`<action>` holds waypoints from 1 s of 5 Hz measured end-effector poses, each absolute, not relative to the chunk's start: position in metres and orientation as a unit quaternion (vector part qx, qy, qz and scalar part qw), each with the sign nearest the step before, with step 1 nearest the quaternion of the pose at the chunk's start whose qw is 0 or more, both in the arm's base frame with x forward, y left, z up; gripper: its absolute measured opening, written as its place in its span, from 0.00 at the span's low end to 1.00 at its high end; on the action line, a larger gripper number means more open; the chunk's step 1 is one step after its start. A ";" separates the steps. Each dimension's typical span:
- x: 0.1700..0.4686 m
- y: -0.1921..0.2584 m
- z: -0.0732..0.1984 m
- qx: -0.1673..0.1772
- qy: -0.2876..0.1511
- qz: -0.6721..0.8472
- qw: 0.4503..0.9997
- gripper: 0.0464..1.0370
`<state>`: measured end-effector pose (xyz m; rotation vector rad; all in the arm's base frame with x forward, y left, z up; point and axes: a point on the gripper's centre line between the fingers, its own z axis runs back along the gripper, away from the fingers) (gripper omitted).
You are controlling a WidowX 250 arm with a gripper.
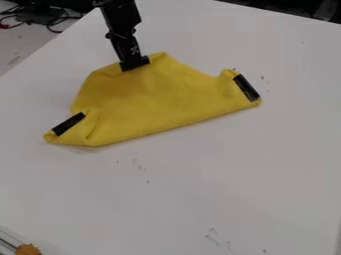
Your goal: Fold the clothes from the bottom right and pack
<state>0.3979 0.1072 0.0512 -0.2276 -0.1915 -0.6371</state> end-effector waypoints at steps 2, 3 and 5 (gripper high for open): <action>0.397 0.105 0.061 -0.112 -0.098 -0.308 0.939 0.97; 0.393 0.097 0.080 -0.103 -0.099 -0.288 0.947 0.96; 0.373 0.054 0.096 -0.067 -0.089 -0.155 0.982 0.96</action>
